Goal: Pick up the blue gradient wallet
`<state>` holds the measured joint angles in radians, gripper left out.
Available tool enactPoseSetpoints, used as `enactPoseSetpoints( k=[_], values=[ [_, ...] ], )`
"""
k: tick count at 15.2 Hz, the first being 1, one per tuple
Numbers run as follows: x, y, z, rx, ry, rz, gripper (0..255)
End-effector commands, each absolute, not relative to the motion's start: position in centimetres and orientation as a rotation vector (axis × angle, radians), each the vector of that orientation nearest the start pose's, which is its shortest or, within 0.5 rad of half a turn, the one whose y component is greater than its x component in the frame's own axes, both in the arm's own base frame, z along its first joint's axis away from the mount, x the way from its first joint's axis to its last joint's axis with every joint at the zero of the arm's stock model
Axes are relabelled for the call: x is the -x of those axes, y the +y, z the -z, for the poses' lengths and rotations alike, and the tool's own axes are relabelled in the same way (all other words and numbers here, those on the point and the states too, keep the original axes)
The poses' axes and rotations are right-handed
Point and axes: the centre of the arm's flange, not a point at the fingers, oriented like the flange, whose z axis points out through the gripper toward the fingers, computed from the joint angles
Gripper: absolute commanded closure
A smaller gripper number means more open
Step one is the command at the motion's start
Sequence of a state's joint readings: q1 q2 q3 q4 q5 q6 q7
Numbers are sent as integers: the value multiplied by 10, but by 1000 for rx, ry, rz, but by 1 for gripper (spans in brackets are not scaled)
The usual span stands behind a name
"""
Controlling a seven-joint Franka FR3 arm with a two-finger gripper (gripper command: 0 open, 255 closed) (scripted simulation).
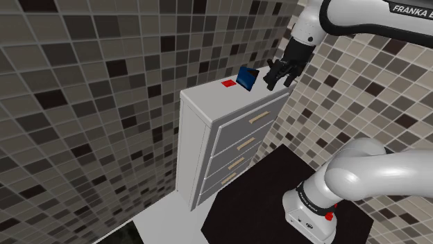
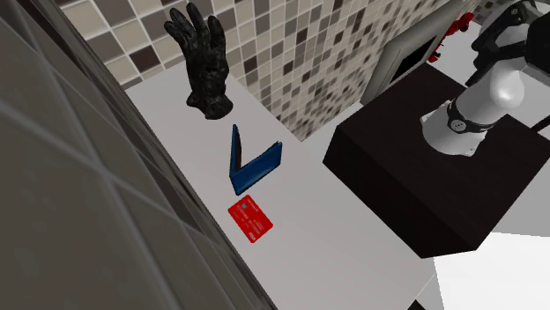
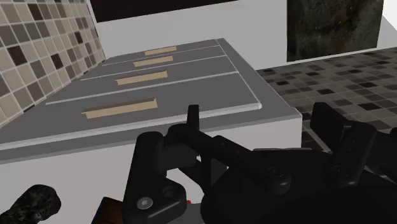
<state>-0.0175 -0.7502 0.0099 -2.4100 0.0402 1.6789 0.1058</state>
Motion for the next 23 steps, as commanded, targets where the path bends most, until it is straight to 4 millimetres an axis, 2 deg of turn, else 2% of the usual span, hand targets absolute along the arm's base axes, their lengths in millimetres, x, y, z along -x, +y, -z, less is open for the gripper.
enactPoseSetpoints(
  k=[1,23],
  values=[
    [-325,2,-563,3102,186,27,0],
    [-536,-157,-467,3143,28,105,0]
  ],
)
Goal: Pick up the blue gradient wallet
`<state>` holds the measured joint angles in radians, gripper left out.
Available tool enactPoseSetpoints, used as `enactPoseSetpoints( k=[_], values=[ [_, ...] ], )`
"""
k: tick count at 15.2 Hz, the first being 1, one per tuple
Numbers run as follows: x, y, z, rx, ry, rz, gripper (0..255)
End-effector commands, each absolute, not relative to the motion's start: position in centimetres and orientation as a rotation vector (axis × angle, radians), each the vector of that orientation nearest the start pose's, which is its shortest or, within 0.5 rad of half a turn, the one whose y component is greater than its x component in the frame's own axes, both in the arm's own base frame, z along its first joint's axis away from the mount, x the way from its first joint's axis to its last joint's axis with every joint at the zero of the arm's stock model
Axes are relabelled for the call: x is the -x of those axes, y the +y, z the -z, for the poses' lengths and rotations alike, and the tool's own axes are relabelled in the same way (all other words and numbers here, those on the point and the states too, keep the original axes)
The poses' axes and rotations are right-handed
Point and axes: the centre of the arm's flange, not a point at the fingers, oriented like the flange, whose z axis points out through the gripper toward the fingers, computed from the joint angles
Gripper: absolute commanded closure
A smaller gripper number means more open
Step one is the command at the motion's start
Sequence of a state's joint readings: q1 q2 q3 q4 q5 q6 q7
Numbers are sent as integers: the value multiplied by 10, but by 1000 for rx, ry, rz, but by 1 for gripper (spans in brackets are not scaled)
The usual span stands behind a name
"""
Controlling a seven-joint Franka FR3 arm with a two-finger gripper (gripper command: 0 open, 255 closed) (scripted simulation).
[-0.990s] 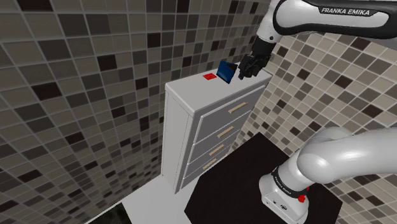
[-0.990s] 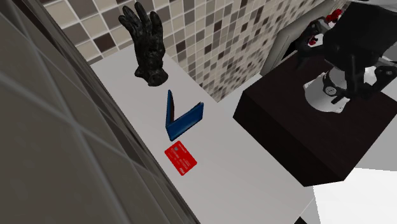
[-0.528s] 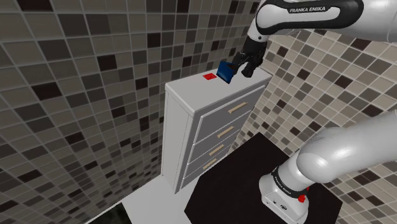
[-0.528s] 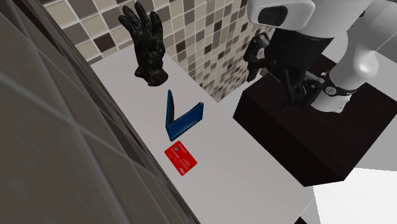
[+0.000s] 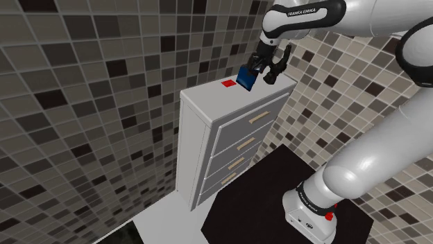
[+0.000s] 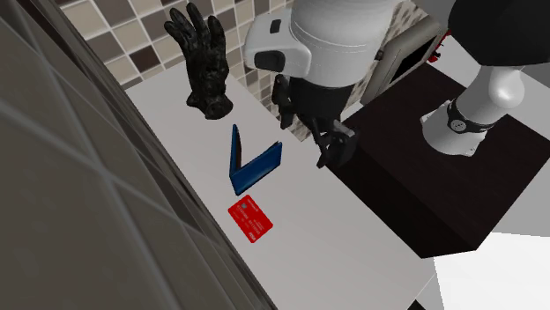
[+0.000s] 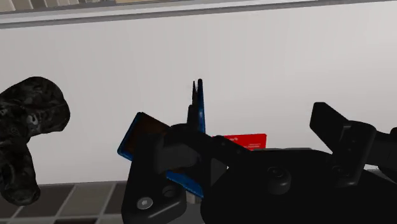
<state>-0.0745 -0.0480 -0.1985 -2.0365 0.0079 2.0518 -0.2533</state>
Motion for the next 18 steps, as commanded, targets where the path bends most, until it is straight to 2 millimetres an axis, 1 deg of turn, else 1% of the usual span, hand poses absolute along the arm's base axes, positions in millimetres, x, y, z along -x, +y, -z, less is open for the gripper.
enactPoseSetpoints(
  k=[1,5,6,12,13,15,16,18],
  values=[
    [-546,-164,-463,3144,20,109,0],
    [-587,-191,-447,3150,-9,123,0],
    [-588,-191,-447,3151,-10,124,0],
    [-588,-191,-415,3151,-10,124,0],
    [-588,-191,-407,3151,-10,124,0],
    [-588,-191,-407,3151,-10,124,0],
    [-588,-191,-407,3150,-10,123,255],
    [-588,-191,-407,3150,-10,123,255]
  ],
)
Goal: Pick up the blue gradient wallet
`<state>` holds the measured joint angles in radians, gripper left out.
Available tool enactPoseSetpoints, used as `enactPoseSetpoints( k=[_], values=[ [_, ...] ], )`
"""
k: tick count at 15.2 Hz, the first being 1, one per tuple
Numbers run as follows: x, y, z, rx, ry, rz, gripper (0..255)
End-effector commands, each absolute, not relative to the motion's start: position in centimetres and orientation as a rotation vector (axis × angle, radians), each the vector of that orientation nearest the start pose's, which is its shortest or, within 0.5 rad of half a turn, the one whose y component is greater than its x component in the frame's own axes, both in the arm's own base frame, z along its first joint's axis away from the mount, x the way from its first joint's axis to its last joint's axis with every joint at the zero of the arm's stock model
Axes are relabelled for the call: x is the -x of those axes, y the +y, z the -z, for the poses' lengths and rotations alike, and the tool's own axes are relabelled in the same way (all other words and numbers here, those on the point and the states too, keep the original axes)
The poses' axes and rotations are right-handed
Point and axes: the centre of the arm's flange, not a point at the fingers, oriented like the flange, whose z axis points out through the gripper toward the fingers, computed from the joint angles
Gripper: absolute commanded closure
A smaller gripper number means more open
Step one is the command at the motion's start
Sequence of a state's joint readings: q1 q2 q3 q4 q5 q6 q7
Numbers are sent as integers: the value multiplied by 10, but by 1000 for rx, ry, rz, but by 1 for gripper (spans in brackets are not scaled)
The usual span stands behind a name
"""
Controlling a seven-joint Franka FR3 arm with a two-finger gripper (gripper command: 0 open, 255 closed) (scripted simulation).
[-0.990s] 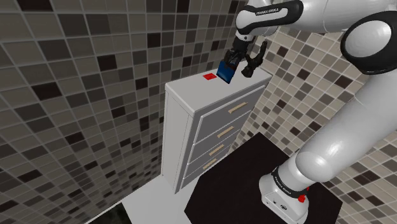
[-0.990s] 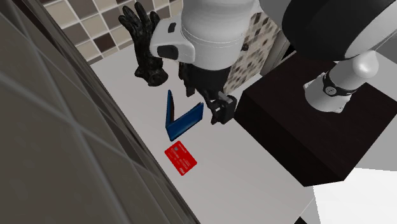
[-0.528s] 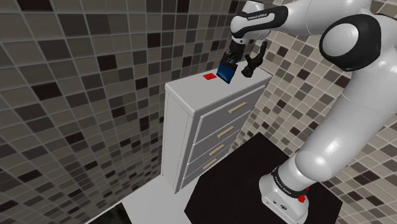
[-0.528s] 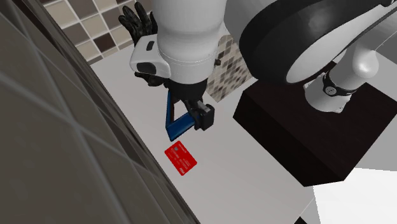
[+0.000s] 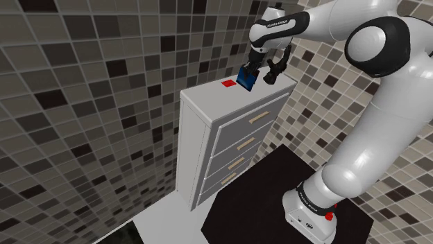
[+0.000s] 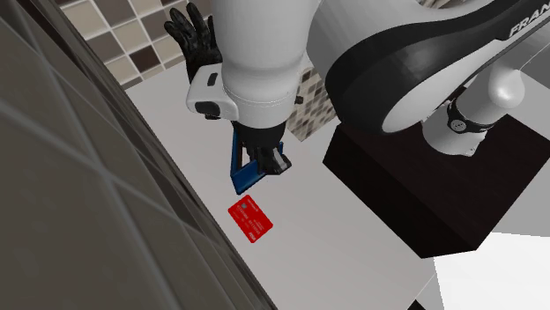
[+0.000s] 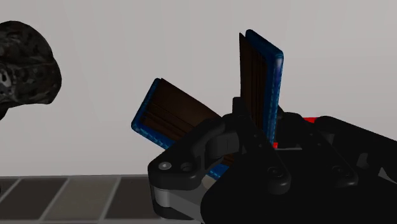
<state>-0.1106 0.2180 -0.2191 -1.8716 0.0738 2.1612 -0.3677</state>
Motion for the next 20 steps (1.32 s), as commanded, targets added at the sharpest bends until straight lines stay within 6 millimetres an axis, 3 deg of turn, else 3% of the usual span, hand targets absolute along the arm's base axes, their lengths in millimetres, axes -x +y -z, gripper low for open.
enactPoseSetpoints(
  k=[1,7,20],
  values=[
    [-588,-191,-407,3150,-10,123,255],
    [-588,-191,-407,3151,-10,124,255],
    [-588,-191,-476,3151,-10,124,255]
  ],
)
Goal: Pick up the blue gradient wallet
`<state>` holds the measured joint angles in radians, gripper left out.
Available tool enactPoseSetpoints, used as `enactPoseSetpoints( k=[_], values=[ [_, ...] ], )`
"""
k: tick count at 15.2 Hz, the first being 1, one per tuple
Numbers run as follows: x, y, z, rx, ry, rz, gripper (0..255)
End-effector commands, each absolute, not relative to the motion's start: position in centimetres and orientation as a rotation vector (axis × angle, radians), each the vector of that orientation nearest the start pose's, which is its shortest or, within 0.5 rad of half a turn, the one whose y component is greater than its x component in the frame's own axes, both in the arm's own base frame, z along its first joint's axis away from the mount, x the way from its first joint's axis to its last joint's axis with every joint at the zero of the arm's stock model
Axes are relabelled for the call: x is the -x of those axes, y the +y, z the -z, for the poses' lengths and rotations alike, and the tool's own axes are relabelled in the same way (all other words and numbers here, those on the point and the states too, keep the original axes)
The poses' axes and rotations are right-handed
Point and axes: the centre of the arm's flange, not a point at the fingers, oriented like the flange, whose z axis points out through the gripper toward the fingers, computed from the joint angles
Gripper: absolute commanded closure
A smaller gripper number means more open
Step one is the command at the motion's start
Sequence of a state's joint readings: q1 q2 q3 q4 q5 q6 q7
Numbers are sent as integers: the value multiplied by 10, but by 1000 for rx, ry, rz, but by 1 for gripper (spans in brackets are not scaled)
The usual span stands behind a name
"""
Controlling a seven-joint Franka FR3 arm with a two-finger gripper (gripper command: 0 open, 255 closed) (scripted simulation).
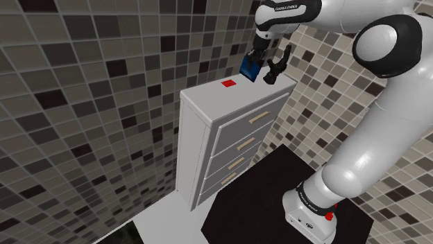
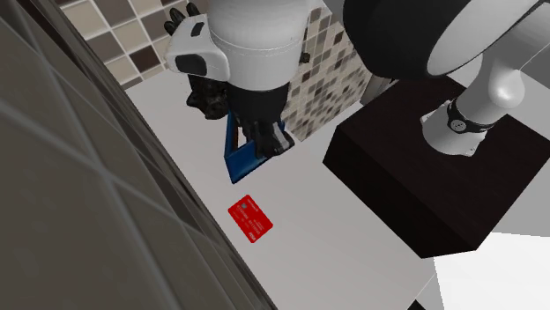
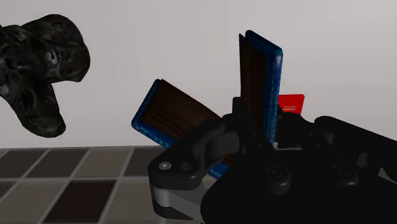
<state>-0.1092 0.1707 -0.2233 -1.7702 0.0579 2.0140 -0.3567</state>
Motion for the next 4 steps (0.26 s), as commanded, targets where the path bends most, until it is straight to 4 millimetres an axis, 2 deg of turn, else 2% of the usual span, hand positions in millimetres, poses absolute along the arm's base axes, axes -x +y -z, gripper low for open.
enactPoseSetpoints(
  k=[1,4],
  values=[
    [-588,-191,-481,3151,-10,124,255],
    [-588,-191,-487,3151,-10,124,255]
  ],
)
